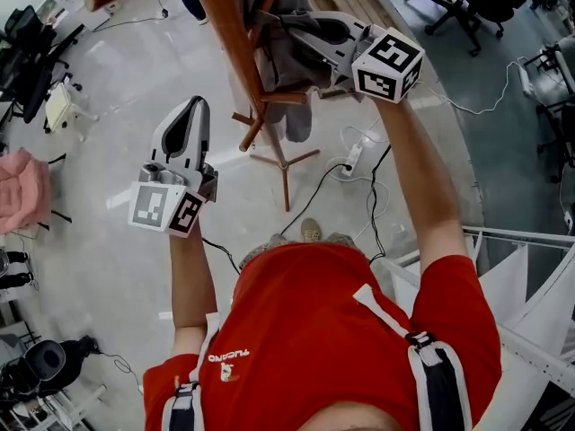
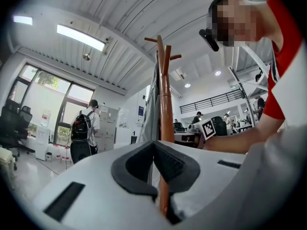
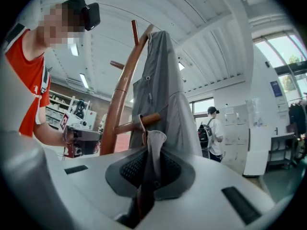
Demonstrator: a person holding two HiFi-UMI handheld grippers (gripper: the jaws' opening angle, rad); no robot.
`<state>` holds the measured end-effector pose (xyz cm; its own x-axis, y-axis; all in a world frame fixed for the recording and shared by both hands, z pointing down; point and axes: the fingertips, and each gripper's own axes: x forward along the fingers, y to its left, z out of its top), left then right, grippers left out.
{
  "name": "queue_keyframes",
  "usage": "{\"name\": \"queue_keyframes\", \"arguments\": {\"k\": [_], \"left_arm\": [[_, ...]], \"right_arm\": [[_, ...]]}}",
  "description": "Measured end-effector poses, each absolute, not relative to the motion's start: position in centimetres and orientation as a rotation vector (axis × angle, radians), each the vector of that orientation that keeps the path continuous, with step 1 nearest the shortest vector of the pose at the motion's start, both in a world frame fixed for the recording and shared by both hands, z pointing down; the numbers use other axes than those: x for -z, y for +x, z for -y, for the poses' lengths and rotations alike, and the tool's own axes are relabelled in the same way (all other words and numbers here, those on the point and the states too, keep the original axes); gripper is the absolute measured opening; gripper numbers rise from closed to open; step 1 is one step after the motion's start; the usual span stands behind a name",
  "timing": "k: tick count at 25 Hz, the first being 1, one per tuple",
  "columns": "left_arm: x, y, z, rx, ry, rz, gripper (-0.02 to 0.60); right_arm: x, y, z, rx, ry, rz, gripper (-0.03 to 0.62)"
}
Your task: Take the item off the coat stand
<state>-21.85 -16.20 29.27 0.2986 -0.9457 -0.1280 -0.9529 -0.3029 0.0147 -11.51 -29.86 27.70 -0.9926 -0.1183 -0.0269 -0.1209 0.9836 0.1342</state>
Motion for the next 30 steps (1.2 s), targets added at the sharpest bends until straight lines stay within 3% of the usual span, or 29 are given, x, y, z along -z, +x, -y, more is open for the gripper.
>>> {"name": "queue_keyframes", "arguments": {"k": [12, 30], "left_arm": [[-28.4, -22.1, 15.5, -0.175, -2.474, -1.785, 0.009], [-26.7, -16.9, 15.3, -0.192, -2.562, -1.596, 0.011]], "right_arm": [[-23.6, -8.7, 33.5, -0.220, -0.577, -2.977, 0.035], [-24.1, -0.3, 24.9, -0.506, -0.711, -2.976, 0.035]]}}
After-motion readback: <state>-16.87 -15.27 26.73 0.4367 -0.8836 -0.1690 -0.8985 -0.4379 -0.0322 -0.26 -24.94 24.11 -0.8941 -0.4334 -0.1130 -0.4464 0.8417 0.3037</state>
